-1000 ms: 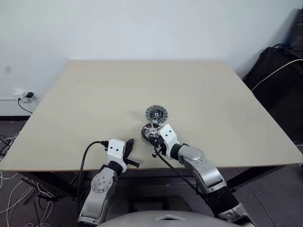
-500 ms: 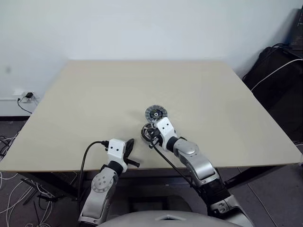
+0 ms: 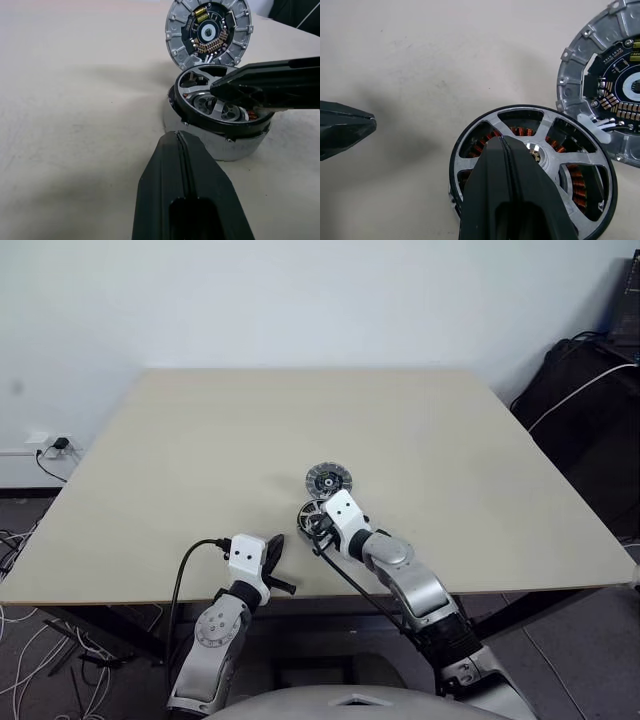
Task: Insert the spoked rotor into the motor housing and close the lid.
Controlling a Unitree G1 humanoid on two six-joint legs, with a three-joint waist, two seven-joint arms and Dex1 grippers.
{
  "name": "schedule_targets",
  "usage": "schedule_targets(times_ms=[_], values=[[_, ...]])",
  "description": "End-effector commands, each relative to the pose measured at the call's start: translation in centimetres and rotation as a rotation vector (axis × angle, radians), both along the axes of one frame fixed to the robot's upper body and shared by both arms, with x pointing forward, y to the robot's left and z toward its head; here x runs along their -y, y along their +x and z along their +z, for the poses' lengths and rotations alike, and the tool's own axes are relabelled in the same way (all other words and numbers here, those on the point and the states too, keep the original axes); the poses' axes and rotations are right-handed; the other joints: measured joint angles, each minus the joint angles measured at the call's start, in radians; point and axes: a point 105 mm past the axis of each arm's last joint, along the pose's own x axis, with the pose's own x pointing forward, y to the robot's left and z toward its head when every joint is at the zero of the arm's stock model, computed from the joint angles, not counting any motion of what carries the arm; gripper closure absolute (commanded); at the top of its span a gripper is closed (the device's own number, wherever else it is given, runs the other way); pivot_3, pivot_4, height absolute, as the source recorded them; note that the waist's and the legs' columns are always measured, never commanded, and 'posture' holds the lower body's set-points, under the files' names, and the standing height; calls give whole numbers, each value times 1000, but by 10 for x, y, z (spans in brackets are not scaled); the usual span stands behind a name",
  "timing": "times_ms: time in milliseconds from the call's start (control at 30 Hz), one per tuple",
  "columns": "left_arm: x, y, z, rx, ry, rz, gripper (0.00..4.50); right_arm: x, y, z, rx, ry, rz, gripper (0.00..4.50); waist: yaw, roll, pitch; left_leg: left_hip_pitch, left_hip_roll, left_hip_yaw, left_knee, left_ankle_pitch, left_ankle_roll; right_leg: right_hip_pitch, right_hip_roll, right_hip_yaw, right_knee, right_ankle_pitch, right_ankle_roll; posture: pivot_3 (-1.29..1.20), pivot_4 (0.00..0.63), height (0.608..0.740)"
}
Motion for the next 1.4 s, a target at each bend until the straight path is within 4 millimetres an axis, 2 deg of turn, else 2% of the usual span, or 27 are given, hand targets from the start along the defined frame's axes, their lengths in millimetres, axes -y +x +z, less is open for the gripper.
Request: schedule_targets(times_ms=[33, 200, 500, 667, 800, 1000, 1200, 1300, 1400], values=[[3, 5, 10, 46, -12, -1, 4480, -4, 6, 9, 31, 5, 9, 4500, 0, 0, 0, 0, 0, 0, 0, 0, 0, 0, 0, 0, 0, 0, 0, 0, 0, 740], [2, 5, 10, 47, -12, 2, 4480, -2, 11, 13, 53, 11, -14, 4500, -1, 0, 0, 0, 0, 0, 0, 0, 0, 0, 0, 0, 0, 0, 0, 0, 0, 740], [3, 5, 10, 49, -12, -1, 4480, 21, 24, 15, 56, 12, -121, 4500, -1, 0, 0, 0, 0, 0, 0, 0, 0, 0, 0, 0, 0, 0, 0, 0, 0, 740], [3, 5, 10, 49, -12, -6, 4480, 16, 21, 25, 81, 61, -98, 4500, -3, 1, 0, 0, 0, 0, 0, 0, 0, 0, 0, 0, 0, 0, 0, 0, 0, 740], [3, 6, 10, 51, -9, -8, 4480, 7, 18, 45, 151, 101, -62, 4500, -3, 1, 0, 0, 0, 0, 0, 0, 0, 0, 0, 0, 0, 0, 0, 0, 0, 740], [3, 6, 11, 56, -7, -11, 4480, 0, 27, 63, 206, 172, -94, 4500, -3, 1, 0, 0, 0, 0, 0, 0, 0, 0, 0, 0, 0, 0, 0, 0, 0, 740], [2, 5, 12, 64, -1, -7, 4480, -3, 29, 30, 97, 104, -78, 4500, -3, 1, 0, 0, 0, 0, 0, 0, 0, 0, 0, 0, 0, 0, 0, 0, 0, 740], [0, 4, 12, 66, -1, 4, 4480, 2, 22, 2, 15, 24, -58, 4500, -4, 1, 0, -1, 0, 0, 0, 0, 0, 0, 0, 0, 0, 0, 0, 0, 0, 740], [-1, 3, 12, 64, -2, 13, 4480, 6, 13, -16, -63, -10, -47, 4500, -5, 1, 0, -1, 0, 0, 0, 0, 0, 0, 0, 0, 0, 0, 0, 0, 0, 740]])
